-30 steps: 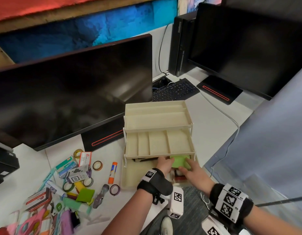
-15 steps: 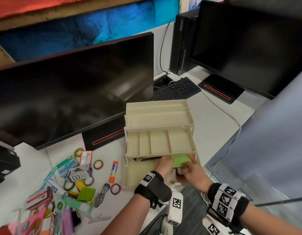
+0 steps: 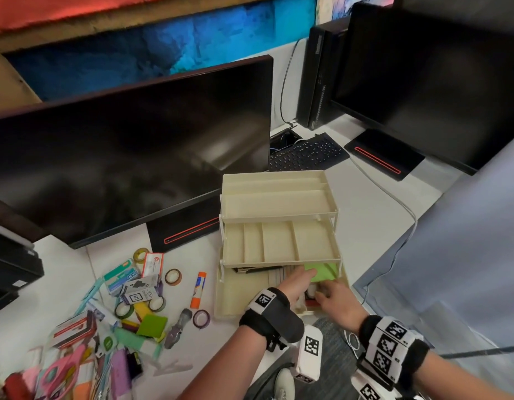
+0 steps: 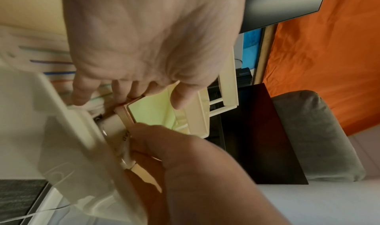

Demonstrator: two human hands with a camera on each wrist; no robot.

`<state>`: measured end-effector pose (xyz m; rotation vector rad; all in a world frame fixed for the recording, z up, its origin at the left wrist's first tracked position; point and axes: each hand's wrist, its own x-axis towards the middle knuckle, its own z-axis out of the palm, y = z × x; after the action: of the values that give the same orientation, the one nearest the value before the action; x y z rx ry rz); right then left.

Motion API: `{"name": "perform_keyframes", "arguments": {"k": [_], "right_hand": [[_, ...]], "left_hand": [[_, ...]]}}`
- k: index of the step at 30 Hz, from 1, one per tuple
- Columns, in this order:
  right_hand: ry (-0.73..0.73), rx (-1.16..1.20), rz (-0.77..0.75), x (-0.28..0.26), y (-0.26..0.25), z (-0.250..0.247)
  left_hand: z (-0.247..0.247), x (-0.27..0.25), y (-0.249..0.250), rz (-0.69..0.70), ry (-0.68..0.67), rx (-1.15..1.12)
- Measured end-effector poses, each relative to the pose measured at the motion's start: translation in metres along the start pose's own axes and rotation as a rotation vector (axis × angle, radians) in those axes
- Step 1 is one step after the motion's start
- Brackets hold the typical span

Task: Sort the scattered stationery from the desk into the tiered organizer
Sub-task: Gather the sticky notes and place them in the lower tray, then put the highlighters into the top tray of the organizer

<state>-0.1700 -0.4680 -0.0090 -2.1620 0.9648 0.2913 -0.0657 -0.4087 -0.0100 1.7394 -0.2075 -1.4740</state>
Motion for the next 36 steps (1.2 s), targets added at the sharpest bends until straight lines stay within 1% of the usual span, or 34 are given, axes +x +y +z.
{"name": "perform_keyframes", "arguments": {"k": [3, 5, 8, 10, 12, 14, 16, 18, 20, 22, 25, 26, 28, 30, 32, 34, 36], "right_hand": [[0.023, -0.033, -0.006, 0.004, 0.002, 0.002], [0.041, -0.051, -0.02, 0.007, 0.004, 0.003], [0.034, -0.112, -0.013, 0.01, 0.004, 0.0], [0.03, -0.16, -0.029, 0.008, -0.002, -0.006], [0.035, -0.25, -0.083, 0.001, -0.016, -0.013], [0.065, -0.31, -0.185, -0.007, -0.036, -0.017], [0.087, -0.291, -0.335, -0.015, -0.061, -0.013], [0.08, -0.225, -0.509, -0.021, -0.088, 0.0], [0.046, -0.166, -0.639, -0.025, -0.116, 0.02], [-0.035, -0.124, -0.731, -0.029, -0.142, 0.048], [-0.187, -0.156, -0.832, -0.026, -0.176, 0.103], [-0.21, -0.191, -0.847, -0.024, -0.187, 0.121], [-0.202, -0.3, -0.814, -0.021, -0.209, 0.152], [-0.171, -0.456, -0.707, -0.02, -0.229, 0.174], [-0.152, -0.572, -0.586, -0.019, -0.243, 0.19], [-0.133, -0.617, -0.508, -0.016, -0.25, 0.201], [-0.142, -0.596, -0.477, -0.012, -0.251, 0.208]], "left_hand": [[-0.002, -0.009, -0.002, 0.019, -0.031, 0.007], [-0.005, -0.011, -0.004, 0.079, -0.03, 0.115], [-0.014, -0.028, -0.001, 0.173, 0.046, 0.351], [-0.025, -0.039, -0.007, 0.268, 0.103, 0.439], [-0.04, -0.06, -0.015, 0.393, 0.154, 0.409], [-0.06, -0.079, -0.027, 0.5, 0.237, 0.286], [-0.084, -0.103, -0.041, 0.562, 0.359, 0.118], [-0.112, -0.124, -0.06, 0.589, 0.51, 0.038], [-0.141, -0.142, -0.083, 0.566, 0.647, -0.007], [-0.169, -0.158, -0.113, 0.501, 0.765, -0.066], [-0.205, -0.181, -0.161, 0.42, 0.916, -0.096], [-0.216, -0.187, -0.178, 0.382, 0.953, -0.098], [-0.232, -0.2, -0.205, 0.323, 1.001, -0.135], [-0.244, -0.208, -0.226, 0.31, 1.035, -0.22], [-0.25, -0.215, -0.239, 0.287, 1.049, -0.255], [-0.253, -0.222, -0.243, 0.262, 1.054, -0.267], [-0.255, -0.226, -0.246, 0.253, 1.057, -0.282]]}}
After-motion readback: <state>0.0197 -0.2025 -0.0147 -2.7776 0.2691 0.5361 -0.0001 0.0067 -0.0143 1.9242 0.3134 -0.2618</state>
